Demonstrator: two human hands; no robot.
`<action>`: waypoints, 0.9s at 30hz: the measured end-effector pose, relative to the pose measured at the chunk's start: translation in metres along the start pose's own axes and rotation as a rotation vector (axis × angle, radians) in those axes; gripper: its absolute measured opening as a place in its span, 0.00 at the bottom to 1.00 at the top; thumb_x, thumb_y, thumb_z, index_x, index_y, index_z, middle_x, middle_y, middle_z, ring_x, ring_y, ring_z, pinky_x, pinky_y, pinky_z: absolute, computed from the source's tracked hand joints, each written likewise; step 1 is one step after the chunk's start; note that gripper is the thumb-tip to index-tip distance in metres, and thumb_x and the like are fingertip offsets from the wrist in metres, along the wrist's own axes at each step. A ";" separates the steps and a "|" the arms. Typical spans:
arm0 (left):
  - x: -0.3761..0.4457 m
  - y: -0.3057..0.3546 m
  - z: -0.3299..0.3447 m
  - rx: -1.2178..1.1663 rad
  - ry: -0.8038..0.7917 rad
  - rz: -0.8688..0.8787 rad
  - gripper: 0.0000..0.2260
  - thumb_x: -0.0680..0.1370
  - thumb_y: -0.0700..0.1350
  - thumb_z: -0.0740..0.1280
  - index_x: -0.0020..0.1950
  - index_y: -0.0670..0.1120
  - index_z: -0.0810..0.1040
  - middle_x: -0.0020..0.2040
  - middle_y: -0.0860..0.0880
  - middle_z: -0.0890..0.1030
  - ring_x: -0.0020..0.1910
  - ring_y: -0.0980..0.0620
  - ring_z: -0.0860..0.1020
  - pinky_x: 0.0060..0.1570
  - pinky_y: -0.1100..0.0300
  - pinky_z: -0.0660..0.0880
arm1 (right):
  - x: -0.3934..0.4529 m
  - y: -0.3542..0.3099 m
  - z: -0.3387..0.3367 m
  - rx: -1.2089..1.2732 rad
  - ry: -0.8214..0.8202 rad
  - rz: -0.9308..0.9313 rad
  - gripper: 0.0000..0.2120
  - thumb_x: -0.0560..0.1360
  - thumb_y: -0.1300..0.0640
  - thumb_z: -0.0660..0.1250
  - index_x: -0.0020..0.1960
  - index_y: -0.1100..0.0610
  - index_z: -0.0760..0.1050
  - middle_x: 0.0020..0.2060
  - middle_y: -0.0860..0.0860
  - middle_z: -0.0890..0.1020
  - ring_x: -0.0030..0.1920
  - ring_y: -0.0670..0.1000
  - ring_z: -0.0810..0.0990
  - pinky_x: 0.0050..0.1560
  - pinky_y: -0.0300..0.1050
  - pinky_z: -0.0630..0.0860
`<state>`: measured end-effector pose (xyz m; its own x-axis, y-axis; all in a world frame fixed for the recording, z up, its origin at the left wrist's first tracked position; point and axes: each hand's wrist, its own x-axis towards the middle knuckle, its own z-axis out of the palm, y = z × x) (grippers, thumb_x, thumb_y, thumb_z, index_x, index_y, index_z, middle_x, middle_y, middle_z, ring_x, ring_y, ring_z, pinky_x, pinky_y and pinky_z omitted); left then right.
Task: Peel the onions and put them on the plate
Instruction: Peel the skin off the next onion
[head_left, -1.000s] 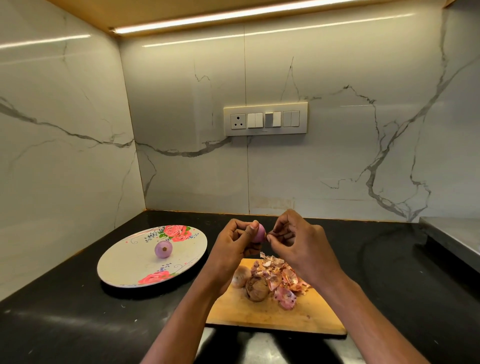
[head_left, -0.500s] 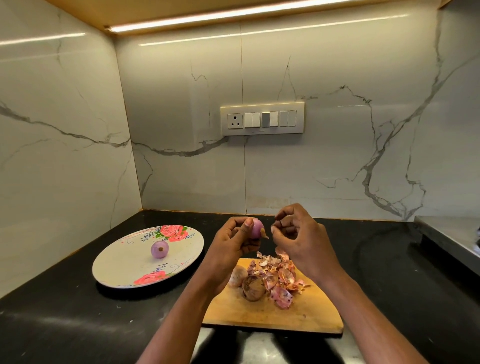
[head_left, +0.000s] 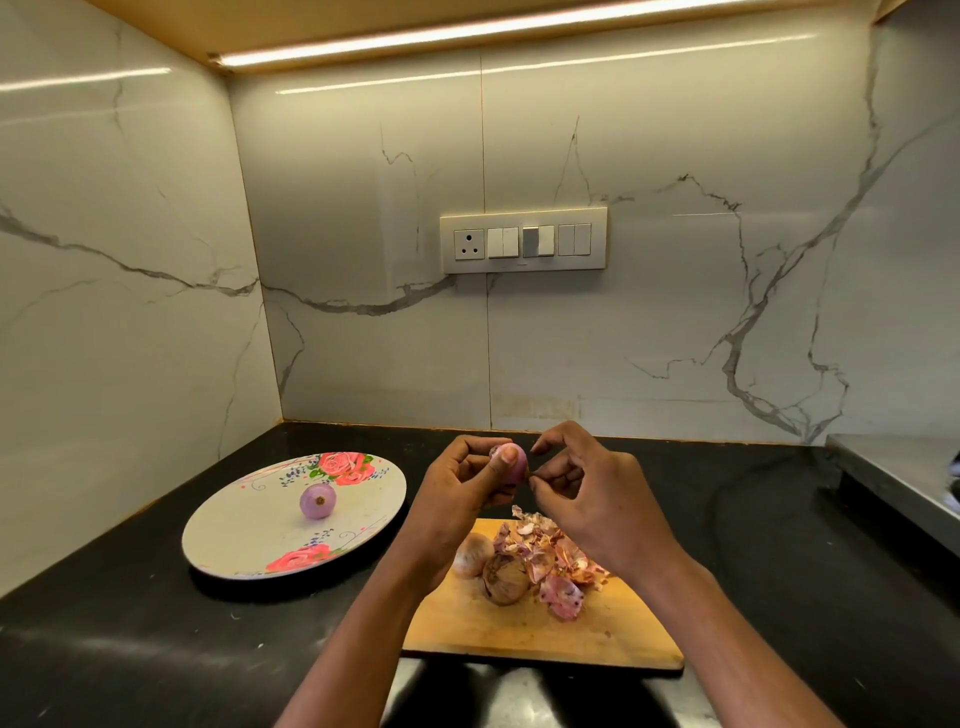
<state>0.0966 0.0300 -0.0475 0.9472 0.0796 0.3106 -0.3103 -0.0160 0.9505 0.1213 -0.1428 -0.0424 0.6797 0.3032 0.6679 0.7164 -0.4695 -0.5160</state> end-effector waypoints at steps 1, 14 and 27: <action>0.000 -0.001 0.000 0.018 0.002 -0.001 0.18 0.74 0.53 0.69 0.61 0.47 0.77 0.54 0.46 0.83 0.52 0.51 0.83 0.50 0.60 0.80 | 0.000 0.000 0.001 -0.009 -0.005 -0.001 0.17 0.74 0.57 0.75 0.57 0.45 0.72 0.39 0.41 0.83 0.41 0.38 0.83 0.45 0.30 0.79; -0.001 -0.001 0.004 0.214 0.031 0.023 0.08 0.79 0.47 0.68 0.57 0.45 0.75 0.50 0.47 0.84 0.47 0.56 0.84 0.44 0.63 0.81 | 0.000 -0.007 0.005 -0.312 -0.074 -0.102 0.19 0.77 0.53 0.72 0.64 0.48 0.69 0.49 0.46 0.81 0.43 0.43 0.77 0.45 0.30 0.75; -0.004 0.005 0.001 -0.080 0.044 -0.010 0.18 0.75 0.50 0.68 0.64 0.47 0.76 0.56 0.48 0.83 0.56 0.51 0.83 0.55 0.57 0.80 | 0.002 0.006 0.002 -0.064 0.074 0.018 0.11 0.80 0.54 0.67 0.61 0.46 0.80 0.50 0.39 0.81 0.48 0.39 0.80 0.49 0.35 0.81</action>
<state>0.0916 0.0285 -0.0435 0.9463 0.1229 0.2991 -0.3084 0.0640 0.9491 0.1271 -0.1429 -0.0451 0.6773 0.2336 0.6976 0.6910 -0.5275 -0.4942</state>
